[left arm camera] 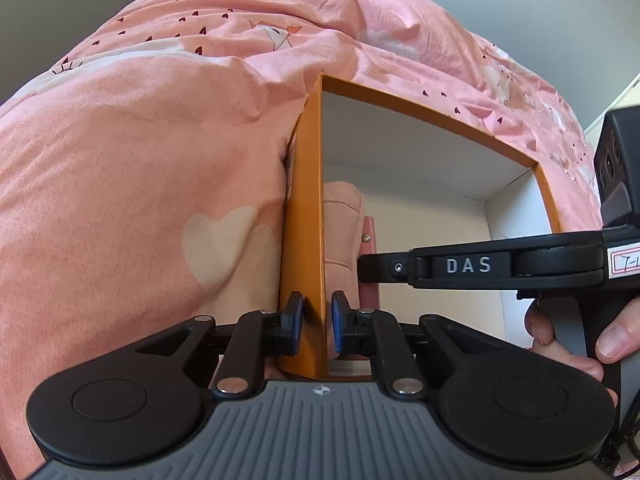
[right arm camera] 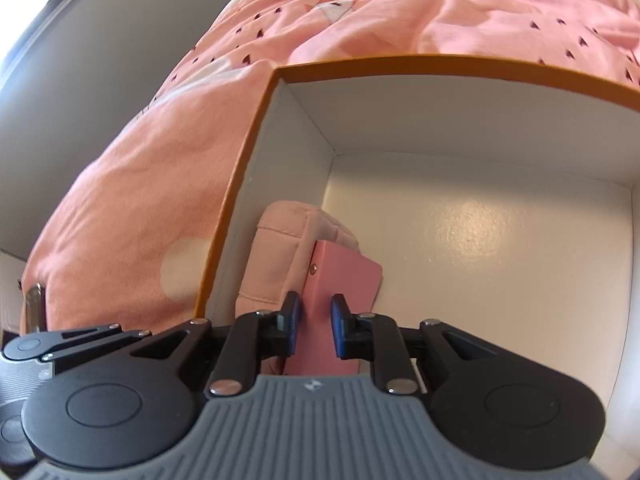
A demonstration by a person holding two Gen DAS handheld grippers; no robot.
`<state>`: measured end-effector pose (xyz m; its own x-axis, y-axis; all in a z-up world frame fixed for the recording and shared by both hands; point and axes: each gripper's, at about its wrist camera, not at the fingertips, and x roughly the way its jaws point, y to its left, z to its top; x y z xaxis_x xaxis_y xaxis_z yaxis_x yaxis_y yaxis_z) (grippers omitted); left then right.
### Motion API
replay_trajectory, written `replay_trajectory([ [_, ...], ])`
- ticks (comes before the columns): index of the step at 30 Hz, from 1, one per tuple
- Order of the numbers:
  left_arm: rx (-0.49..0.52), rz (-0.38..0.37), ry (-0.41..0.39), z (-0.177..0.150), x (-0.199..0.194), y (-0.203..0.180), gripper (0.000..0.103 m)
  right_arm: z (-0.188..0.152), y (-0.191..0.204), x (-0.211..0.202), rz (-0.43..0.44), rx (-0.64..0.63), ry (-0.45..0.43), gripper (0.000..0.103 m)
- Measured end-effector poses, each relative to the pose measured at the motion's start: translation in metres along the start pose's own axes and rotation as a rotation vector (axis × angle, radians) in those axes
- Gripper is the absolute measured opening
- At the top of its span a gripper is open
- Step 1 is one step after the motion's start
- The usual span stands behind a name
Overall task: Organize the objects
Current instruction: 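Release the pink pouch and pink wallet against the box wall, open both tools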
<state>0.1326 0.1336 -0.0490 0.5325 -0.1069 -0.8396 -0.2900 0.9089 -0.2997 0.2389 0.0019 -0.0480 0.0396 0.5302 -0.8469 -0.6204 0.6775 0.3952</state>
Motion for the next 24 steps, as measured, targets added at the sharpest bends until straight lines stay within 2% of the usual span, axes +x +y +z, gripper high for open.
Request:
replay_trajectory([
  [3, 0.002, -0.003, -0.017, 0.001, -0.004, -0.001, 0.024, -0.002, -0.009, -0.004, 0.023, 0.040, -0.006, 0.021],
  [7, 0.007, 0.000, -0.037, 0.003, -0.008, -0.002, 0.027, -0.005, -0.012, -0.010, 0.047, 0.053, -0.017, 0.023],
  [11, 0.016, -0.005, -0.036, 0.003, -0.008, -0.004, 0.030, -0.007, -0.011, -0.012, 0.032, 0.044, -0.019, 0.023],
  [17, 0.013, -0.013, -0.020, 0.000, -0.003, -0.003, 0.035, -0.014, -0.014, 0.006, -0.009, 0.053, 0.032, 0.027],
  [21, 0.007, -0.017, -0.010, -0.001, 0.000, -0.001, 0.035, -0.021, -0.007, 0.006, -0.055, 0.000, 0.023, 0.021],
  [24, 0.000, -0.023, -0.007, -0.001, 0.002, 0.001, 0.035, -0.019, 0.010, 0.000, -0.175, -0.132, 0.008, 0.020],
])
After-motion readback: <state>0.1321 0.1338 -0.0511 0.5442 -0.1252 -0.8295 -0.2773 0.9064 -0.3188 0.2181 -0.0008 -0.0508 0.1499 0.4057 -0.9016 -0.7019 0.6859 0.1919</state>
